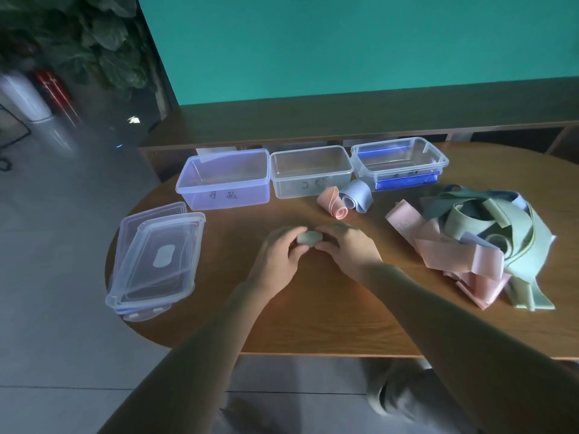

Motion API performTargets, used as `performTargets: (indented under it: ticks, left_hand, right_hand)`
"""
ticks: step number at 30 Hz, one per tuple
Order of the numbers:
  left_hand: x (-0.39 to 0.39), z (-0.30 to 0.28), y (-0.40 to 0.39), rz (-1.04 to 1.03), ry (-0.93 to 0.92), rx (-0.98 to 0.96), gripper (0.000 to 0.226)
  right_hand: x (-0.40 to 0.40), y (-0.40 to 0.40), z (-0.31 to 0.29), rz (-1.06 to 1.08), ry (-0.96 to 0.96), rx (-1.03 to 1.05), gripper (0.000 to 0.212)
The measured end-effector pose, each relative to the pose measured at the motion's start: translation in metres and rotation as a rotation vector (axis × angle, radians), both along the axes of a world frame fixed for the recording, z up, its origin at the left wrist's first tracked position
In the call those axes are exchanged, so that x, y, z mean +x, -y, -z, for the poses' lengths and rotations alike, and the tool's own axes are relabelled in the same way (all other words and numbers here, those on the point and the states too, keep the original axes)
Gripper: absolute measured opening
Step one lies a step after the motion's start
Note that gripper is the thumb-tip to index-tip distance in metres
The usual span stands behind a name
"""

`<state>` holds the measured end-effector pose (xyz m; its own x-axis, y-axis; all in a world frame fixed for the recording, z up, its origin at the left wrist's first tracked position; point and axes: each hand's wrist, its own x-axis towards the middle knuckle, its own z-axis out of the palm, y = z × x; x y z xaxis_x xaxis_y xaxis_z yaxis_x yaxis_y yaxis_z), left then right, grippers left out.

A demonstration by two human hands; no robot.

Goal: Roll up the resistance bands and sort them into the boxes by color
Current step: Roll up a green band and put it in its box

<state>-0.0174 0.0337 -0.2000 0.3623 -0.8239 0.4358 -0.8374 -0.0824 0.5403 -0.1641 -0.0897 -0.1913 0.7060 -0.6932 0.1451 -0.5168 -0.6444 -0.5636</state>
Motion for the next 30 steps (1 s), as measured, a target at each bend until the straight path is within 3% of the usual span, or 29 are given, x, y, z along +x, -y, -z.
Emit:
performTargets:
  ticks: [9, 15, 21, 30]
  left_hand:
    - [-0.002, -0.015, 0.009, 0.030, -0.021, 0.175, 0.028]
    - [-0.018, -0.040, 0.010, 0.030, -0.090, 0.177, 0.024]
    - [-0.048, -0.082, 0.026, 0.115, -0.295, 0.160, 0.029]
    - [-0.075, -0.147, 0.091, 0.240, -0.387, 0.145, 0.034]
  right_hand:
    - [0.000, 0.003, -0.006, -0.015, 0.016, 0.126, 0.027]
    - [-0.024, -0.005, -0.029, -0.032, 0.199, 0.267, 0.030]
    - [-0.068, 0.006, -0.071, 0.043, 0.451, 0.423, 0.044]
    - [-0.109, 0.060, -0.136, 0.026, 0.765, 0.631, 0.012]
